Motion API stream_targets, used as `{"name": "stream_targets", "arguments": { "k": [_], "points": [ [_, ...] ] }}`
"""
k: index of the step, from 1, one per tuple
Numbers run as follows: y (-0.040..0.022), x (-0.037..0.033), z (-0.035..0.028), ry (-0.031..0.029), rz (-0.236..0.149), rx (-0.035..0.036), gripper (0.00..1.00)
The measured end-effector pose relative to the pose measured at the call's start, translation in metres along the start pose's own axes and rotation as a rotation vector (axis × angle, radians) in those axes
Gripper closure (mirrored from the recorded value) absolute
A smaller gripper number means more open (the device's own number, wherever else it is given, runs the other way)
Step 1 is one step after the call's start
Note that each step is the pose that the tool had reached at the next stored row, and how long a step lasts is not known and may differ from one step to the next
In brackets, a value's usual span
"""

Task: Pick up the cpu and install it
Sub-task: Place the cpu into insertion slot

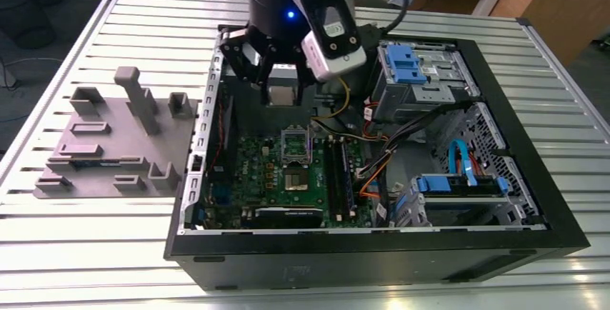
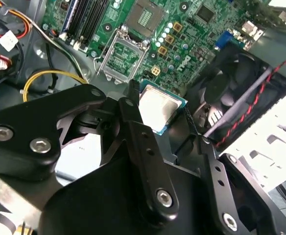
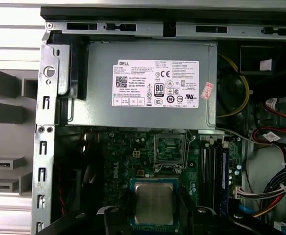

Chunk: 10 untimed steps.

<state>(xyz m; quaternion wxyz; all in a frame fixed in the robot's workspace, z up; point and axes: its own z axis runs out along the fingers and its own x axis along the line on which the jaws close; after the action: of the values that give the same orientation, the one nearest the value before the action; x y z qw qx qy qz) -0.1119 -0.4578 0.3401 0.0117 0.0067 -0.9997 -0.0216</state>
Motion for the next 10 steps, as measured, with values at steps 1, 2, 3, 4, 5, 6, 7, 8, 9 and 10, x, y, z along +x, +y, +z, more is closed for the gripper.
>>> {"name": "stream_targets", "arguments": {
  "k": [1,2,3,4,5,6,7,8,9,10],
  "points": [
    [-0.0009,-0.0009,0.0017,0.0001,0.000,0.0001,0.53],
    [-0.0019,-0.0016,0.0033,0.0000,0.001,0.0001,0.53],
    [-0.0029,-0.0023,0.0048,0.0000,0.001,-0.0001,0.53],
    [-0.0038,-0.0026,0.0059,0.0000,0.002,0.0000,0.53],
    [-0.0045,-0.0027,0.0068,0.0001,0.002,0.0000,0.53],
    [-0.0053,-0.0028,0.0078,0.0000,0.002,0.0001,0.53],
    [-0.0062,-0.0028,0.0088,0.0000,0.002,0.0001,0.53],
    [-0.0070,-0.0028,0.0101,0.0000,0.002,-0.0001,0.53],
    [-0.0080,-0.0029,0.0113,0.0000,0.003,-0.0001,0.53],
    [-0.0088,-0.0030,0.0125,0.0000,0.003,-0.0001,0.53]
  ]
}}
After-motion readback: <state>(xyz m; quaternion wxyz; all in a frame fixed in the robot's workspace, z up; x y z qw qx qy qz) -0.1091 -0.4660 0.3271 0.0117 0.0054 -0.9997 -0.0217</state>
